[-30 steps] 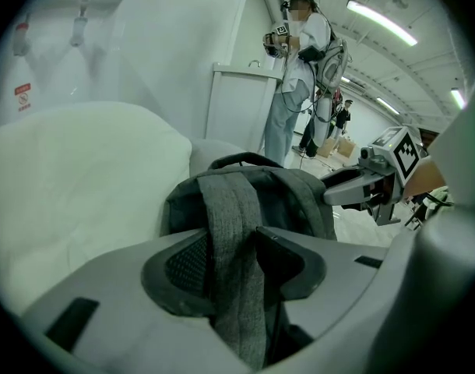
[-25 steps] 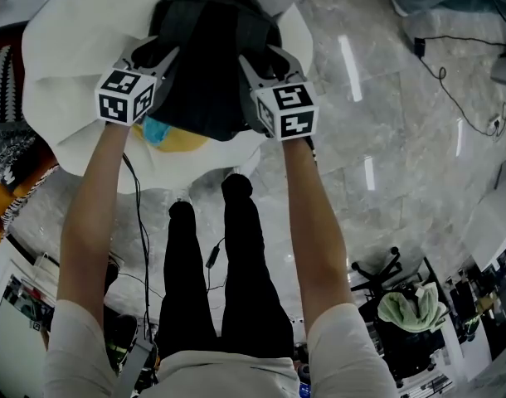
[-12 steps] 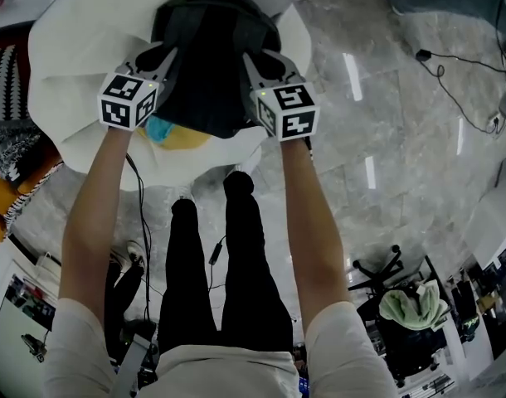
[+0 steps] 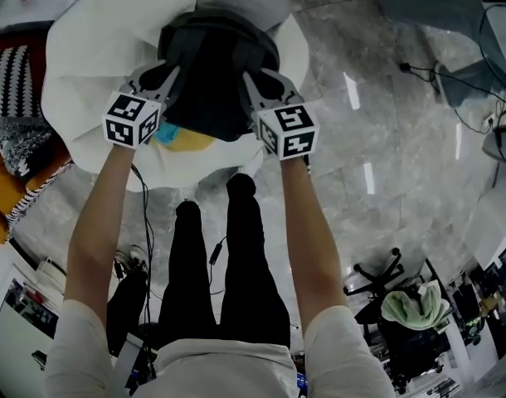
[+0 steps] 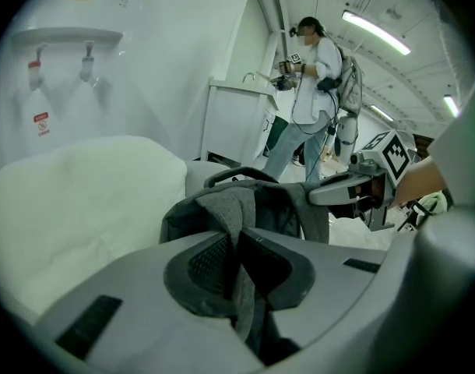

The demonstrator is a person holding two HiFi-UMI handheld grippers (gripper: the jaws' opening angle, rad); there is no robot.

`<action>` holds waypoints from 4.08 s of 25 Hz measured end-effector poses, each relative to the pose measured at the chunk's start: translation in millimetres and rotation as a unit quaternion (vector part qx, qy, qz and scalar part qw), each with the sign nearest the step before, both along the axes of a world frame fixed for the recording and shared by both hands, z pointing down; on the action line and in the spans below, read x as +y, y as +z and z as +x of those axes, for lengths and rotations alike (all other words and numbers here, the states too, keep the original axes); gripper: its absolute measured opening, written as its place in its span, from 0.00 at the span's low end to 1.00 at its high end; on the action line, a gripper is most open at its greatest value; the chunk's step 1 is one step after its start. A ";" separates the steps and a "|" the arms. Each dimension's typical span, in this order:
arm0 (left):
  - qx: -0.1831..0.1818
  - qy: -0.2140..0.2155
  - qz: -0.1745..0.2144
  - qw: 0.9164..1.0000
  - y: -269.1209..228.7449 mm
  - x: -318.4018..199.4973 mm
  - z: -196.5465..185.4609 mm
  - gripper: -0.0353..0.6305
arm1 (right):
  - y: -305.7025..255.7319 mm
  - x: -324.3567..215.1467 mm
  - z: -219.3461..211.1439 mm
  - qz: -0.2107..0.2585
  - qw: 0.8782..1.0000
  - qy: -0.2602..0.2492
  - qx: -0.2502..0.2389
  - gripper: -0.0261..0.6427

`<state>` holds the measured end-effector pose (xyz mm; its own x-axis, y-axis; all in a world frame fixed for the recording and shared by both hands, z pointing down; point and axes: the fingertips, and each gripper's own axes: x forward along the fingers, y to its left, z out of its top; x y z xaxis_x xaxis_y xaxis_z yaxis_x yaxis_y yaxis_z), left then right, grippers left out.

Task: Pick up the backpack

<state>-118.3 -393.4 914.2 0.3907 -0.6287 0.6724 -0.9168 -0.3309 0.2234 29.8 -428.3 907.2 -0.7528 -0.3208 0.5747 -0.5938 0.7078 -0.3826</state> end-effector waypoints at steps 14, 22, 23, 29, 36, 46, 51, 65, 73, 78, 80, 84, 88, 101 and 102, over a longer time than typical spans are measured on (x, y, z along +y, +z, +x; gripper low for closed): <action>0.021 -0.004 0.012 1.000 -67.7 62.8 2.3 0.10 | -58.8 65.4 1.4 -0.012 1.000 0.009 -0.008 0.10; 0.012 0.002 0.020 1.000 -97.0 99.5 7.2 0.10 | -84.3 101.2 6.6 -0.015 1.000 0.009 -0.008 0.10; 0.012 0.001 0.021 1.000 -101.0 102.9 7.1 0.10 | -87.5 105.0 6.9 -0.014 1.000 0.009 -0.007 0.10; 0.013 -0.003 0.026 1.000 -127.6 125.1 -0.8 0.10 | -109.5 130.9 2.1 -0.017 1.000 0.011 -0.006 0.10; 0.014 -0.005 0.026 1.000 -154.7 155.4 -5.4 0.10 | -131.6 165.2 2.4 -0.025 1.000 0.010 -0.003 0.10; 0.025 -0.005 0.044 0.999 -206.8 190.0 -13.7 0.10 | -180.3 196.4 -1.7 -0.013 1.000 0.011 -0.002 0.10; 0.035 -0.002 0.076 0.996 -247.6 198.9 -20.1 0.10 | -220.3 202.1 -9.4 0.010 1.000 0.022 -0.020 0.10; 0.061 0.035 0.153 0.986 -372.9 246.9 -36.7 0.10 | -346.5 252.7 -28.8 0.071 0.995 0.050 -0.055 0.10; 0.074 0.052 0.183 0.979 -430.9 285.8 -34.7 0.10 | -403.7 289.5 -26.7 0.102 0.991 0.058 -0.065 0.10; 0.071 0.060 0.202 0.975 -468.3 305.0 -31.0 0.10 | -440.1 310.7 -22.3 0.120 0.988 0.059 -0.076 0.10; 0.072 0.059 0.209 0.973 -481.3 309.5 -27.9 0.10 | -452.9 316.5 -19.5 0.127 0.987 0.059 -0.080 0.10; 0.075 0.052 0.222 0.971 -502.4 316.9 -20.5 0.10 | -473.8 326.4 -12.9 0.137 0.985 0.052 -0.089 0.10; 0.074 0.039 0.231 0.969 -519.8 330.0 -9.3 0.10 | -492.2 339.5 -2.0 0.144 0.984 0.035 -0.096 0.10; 0.054 0.001 0.265 0.963 -577.3 383.7 33.7 0.10 | -551.6 378.4 38.4 0.166 0.978 -0.009 -0.126 0.10; 0.052 -0.001 0.267 0.962 -582.6 390.2 39.5 0.10 | -556.7 384.5 44.1 0.168 0.977 -0.012 -0.128 0.10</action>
<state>-78.8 -3.2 331.6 0.4365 -0.8750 0.2096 -0.8997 -0.4218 0.1127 73.9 -43.7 350.6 -0.8680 -0.4390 0.2322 -0.4903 0.8317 -0.2606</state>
